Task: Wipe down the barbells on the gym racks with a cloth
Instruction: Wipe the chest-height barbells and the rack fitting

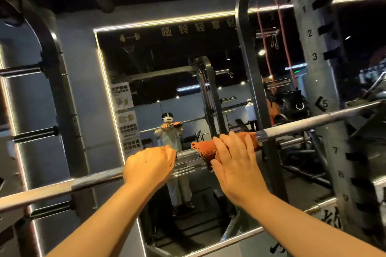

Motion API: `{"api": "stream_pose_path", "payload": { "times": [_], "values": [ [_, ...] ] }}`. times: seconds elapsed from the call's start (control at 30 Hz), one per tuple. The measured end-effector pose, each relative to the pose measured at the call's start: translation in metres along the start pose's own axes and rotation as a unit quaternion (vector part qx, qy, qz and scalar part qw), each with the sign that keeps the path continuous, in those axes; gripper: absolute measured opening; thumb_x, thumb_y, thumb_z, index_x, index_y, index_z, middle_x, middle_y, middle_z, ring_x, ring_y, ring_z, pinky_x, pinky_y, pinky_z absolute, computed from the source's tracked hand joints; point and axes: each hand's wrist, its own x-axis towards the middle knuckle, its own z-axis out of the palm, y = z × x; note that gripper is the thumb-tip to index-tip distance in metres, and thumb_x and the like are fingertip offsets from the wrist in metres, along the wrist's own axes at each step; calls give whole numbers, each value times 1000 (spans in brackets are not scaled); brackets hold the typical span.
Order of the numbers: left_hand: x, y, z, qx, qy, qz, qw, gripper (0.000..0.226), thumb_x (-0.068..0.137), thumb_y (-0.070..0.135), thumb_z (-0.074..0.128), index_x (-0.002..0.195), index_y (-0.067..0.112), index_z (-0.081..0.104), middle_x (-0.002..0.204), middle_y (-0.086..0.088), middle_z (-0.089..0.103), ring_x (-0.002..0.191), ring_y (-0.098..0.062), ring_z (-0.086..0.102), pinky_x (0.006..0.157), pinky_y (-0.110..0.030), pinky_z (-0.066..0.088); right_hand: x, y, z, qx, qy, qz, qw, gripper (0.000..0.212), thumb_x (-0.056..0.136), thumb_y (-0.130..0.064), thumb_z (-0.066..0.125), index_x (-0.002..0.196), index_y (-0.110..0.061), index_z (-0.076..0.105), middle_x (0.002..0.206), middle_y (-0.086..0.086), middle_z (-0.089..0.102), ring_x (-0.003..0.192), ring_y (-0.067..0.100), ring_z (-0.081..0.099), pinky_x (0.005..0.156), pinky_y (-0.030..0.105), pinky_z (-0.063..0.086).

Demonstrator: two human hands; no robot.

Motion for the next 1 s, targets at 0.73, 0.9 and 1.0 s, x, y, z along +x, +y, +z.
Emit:
{"api": "stream_pose_path", "payload": {
  "times": [0.73, 0.9, 1.0],
  "values": [
    [-1, 3, 7, 19, 32, -6, 999, 50, 105, 40, 18, 81, 23, 57, 68, 6, 58, 60, -13, 55, 71, -33, 52, 48, -21, -26, -10, -100, 40, 994, 47, 104, -54, 18, 101, -28, 57, 100, -8, 58, 99, 19, 50, 105, 47, 32],
    [-6, 2, -1, 53, 19, 41, 998, 43, 108, 38, 19, 94, 20, 55, 75, 5, 60, 68, -16, 60, 76, -38, 56, 55, -1, -32, -18, -145, -67, 987, 46, 104, -59, 20, 125, -36, 53, 112, -16, 60, 106, 12, 56, 99, 43, 41],
    [-11, 2, -8, 66, 13, 62, 996, 38, 110, 35, 20, 102, 17, 53, 84, 0, 63, 76, -22, 64, 80, -41, 56, 56, 27, -34, -23, -128, -46, 990, 39, 103, -62, 23, 109, -40, 55, 90, -21, 53, 84, 6, 52, 84, 37, 45]
  ]
}}
